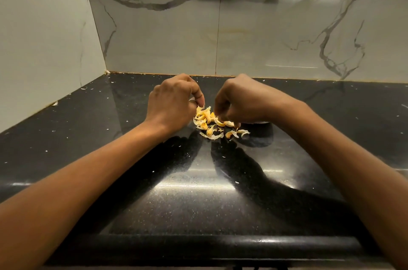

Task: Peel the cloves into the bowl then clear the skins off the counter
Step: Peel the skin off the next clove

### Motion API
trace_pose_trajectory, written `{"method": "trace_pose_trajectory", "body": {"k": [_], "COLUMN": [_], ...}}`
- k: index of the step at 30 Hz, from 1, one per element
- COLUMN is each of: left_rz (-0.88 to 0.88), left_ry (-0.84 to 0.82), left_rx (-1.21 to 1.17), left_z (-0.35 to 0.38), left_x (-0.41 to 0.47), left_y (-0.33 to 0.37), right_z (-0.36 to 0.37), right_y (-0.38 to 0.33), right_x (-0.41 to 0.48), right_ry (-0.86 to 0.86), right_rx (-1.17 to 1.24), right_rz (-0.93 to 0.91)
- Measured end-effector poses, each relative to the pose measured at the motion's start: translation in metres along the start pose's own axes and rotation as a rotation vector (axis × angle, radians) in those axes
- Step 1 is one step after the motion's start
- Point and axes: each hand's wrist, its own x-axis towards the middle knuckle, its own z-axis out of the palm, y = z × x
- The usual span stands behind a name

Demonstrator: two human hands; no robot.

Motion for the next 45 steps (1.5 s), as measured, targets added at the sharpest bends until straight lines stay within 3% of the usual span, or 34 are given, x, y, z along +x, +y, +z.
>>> {"method": "trace_pose_trajectory", "body": {"k": [15, 32, 36, 40, 45], "left_rz": [0.031, 0.035, -0.086, -0.238, -0.282], "left_ry": [-0.039, -0.008, -0.09, -0.275, -0.327], "left_rx": [-0.097, -0.15, -0.278, -0.628, -0.731], "left_z": [0.009, 0.003, 0.001, -0.003, -0.005], "left_x": [0.003, 0.006, 0.005, 0.003, 0.002], "left_y": [-0.007, -0.009, -0.004, 0.004, 0.007], "right_z": [0.013, 0.004, 0.006, 0.008, 0.008], "right_y": [-0.003, 0.007, 0.01, 0.012, 0.01], "right_x": [0.0, -0.005, -0.004, -0.003, -0.003], "right_ry": [-0.01, 0.133, 0.178, 0.26, 0.295], "right_rx": [-0.053, 0.142, 0.222, 0.312, 0.459], "right_rz": [0.015, 0.005, 0.027, 0.062, 0.063]}}
